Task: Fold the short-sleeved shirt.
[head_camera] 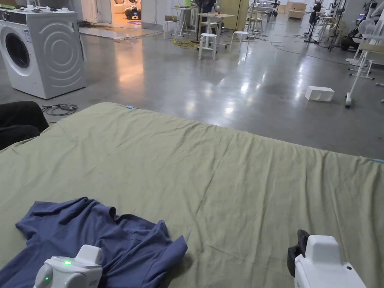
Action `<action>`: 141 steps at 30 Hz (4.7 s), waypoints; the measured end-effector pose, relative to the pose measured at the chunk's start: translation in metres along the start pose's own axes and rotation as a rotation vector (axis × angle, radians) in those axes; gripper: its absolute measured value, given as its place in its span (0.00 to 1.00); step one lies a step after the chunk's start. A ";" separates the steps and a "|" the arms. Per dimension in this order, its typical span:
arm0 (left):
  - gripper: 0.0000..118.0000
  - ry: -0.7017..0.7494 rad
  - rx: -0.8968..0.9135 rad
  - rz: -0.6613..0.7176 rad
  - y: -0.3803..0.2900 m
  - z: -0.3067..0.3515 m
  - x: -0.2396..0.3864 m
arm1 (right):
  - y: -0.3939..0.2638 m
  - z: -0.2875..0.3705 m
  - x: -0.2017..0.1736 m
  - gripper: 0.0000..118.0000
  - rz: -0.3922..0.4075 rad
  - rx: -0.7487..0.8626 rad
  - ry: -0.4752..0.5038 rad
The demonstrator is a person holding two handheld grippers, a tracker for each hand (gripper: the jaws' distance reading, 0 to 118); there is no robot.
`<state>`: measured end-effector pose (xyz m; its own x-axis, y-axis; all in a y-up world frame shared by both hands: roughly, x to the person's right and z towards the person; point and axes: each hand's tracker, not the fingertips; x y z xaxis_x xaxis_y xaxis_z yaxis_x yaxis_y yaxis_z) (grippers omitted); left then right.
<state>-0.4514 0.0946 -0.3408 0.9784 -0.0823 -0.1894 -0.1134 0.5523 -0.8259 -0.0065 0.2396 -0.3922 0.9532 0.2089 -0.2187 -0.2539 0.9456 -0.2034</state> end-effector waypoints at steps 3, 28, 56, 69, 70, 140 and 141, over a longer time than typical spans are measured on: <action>0.04 -0.028 0.024 0.072 -0.003 -0.003 -0.015 | -0.004 0.002 0.003 0.00 0.000 -0.002 -0.003; 0.03 -0.096 0.531 0.110 0.087 0.136 0.000 | 0.004 0.011 0.036 0.00 -0.033 0.044 -0.048; 0.03 -0.672 0.643 -0.271 0.176 0.224 0.355 | -0.014 0.096 0.165 0.00 -0.157 0.104 -0.320; 0.23 -0.717 0.260 -0.189 0.052 0.115 0.394 | -0.043 0.106 0.177 0.00 -0.188 0.025 -0.343; 0.31 -0.713 0.245 -0.186 0.048 0.111 0.390 | -0.043 0.104 0.176 0.00 -0.186 0.024 -0.341; 0.06 -0.184 -0.024 -0.133 -0.013 0.046 0.205 | -0.052 0.067 0.110 0.00 -0.140 -0.052 -0.215; 0.06 -0.202 -0.014 -0.101 -0.012 0.049 0.201 | -0.053 0.069 0.112 0.00 -0.134 -0.053 -0.216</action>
<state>-0.2448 0.1119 -0.3428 0.9995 0.0315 0.0039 -0.0137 0.5379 -0.8429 0.1245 0.2300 -0.3404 0.9905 0.1359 0.0210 -0.1254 0.9553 -0.2679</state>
